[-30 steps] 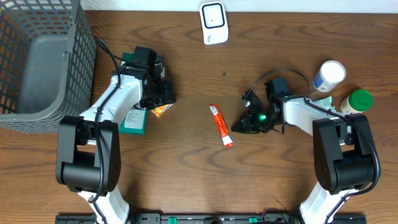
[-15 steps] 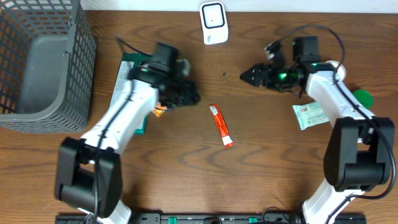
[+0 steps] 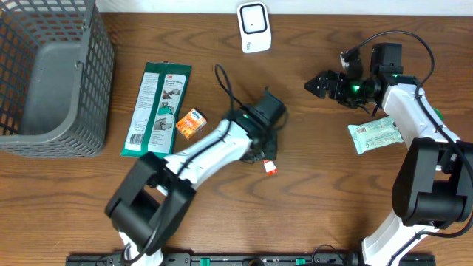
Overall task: Scan the item barcode
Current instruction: 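Move the left gripper over the red Nescafe stick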
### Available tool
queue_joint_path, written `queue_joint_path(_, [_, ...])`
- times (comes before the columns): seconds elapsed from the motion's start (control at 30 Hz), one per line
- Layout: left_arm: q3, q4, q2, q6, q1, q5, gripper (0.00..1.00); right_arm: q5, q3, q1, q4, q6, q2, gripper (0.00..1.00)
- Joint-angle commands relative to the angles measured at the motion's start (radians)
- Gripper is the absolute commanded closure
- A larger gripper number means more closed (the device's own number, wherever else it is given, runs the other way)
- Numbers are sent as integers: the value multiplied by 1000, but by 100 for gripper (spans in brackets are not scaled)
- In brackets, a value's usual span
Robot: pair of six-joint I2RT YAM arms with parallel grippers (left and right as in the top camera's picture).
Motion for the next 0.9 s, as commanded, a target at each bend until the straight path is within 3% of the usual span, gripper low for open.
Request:
queue_joint_path(0.0, [-14,11,50,-69,-33,-104,48,136,15,2,-1,6,-19,1])
queue_joint_path(0.23, [-15,33,146,-58,-32,-165,51,270,15,2,-1,6,-19,1])
queue_joint_path(0.37, [3,32,141,147,10,-265,53,270,15,2,-1,6,-19,1])
queue_joint_path(0.5, [31,31,140,259,47,-259,49,270,15,2,-1,6,-19,1])
queue_joint_path(0.73, [130,-76,51,317,140,-10,40,270,15,2,-1,6,-19,1])
queue_joint_path(0.87, [134,-156,-20,385,230,214,32,270,15,2,-1,6,-19,1])
